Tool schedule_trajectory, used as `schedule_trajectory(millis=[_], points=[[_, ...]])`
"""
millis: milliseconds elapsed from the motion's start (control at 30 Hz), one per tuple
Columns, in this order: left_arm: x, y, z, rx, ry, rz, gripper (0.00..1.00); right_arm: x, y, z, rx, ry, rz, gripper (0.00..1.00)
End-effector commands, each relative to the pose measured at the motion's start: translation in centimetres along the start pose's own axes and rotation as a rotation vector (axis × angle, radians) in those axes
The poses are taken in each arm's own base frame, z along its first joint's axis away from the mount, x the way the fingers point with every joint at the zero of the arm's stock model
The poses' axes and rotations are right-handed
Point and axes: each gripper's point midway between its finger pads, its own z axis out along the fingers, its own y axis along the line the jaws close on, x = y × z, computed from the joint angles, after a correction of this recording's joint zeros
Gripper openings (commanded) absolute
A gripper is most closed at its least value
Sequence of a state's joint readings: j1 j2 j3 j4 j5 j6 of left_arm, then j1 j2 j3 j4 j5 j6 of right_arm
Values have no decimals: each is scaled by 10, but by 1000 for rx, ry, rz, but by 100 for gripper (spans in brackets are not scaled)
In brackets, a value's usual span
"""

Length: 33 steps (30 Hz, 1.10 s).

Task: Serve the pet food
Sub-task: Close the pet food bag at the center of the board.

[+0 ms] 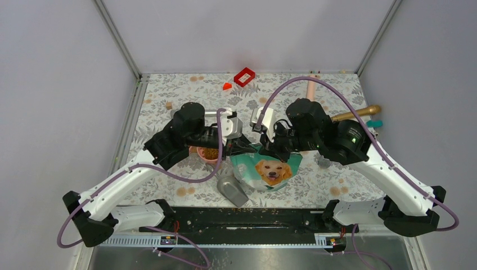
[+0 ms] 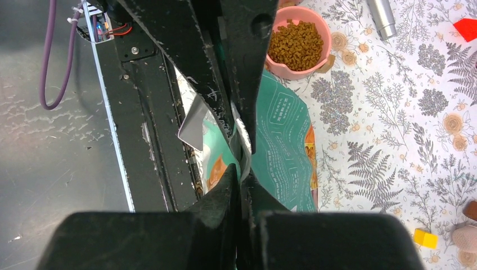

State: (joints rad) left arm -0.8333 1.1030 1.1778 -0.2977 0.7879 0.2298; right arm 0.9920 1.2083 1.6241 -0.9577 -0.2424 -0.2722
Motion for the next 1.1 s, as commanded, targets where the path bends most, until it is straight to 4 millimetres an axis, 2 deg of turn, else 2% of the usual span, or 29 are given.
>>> schedule_trajectory(millis=[0, 200, 400, 433, 500, 633, 667, 700, 767, 833, 867, 900, 967, 1067], points=[[-25, 8, -6, -81, -80, 104, 0, -32, 5, -19, 3, -133, -19, 2], [-23, 10, -11, -116, -65, 99, 0, -8, -4, -26, 62, -29, -31, 33], [-27, 10, -12, -125, -70, 93, 0, 5, -7, -26, 83, 19, -26, 36], [-28, 11, -12, -128, -71, 91, 0, 8, -8, -26, 84, 31, -30, 32], [-27, 11, -12, -133, -72, 83, 0, 6, -13, -26, 118, 21, -22, 2], [-29, 13, -12, -141, -75, 77, 0, 4, -18, -31, 151, 28, -14, 0], [-29, 12, -13, -140, -75, 77, 0, 5, -19, -33, 156, 37, -15, 2], [-29, 11, -13, -137, -77, 79, 0, 8, -21, -36, 168, 53, -18, 14], [-29, 11, -14, -137, -75, 83, 0, 11, -28, -42, 215, 68, -20, 30], [-28, 11, -14, -140, -72, 82, 0, 17, -34, -47, 256, 85, -36, 41], [-28, 12, -14, -146, -72, 81, 0, 19, -35, -49, 262, 89, -40, 41], [-28, 12, -14, -147, -71, 80, 0, 21, -34, -51, 261, 92, -44, 35], [-28, 11, -14, -142, -69, 81, 0, 22, -34, -54, 268, 90, -44, 3], [-28, 11, -14, -142, -67, 80, 0, 23, -30, -57, 253, 85, -48, 0]])
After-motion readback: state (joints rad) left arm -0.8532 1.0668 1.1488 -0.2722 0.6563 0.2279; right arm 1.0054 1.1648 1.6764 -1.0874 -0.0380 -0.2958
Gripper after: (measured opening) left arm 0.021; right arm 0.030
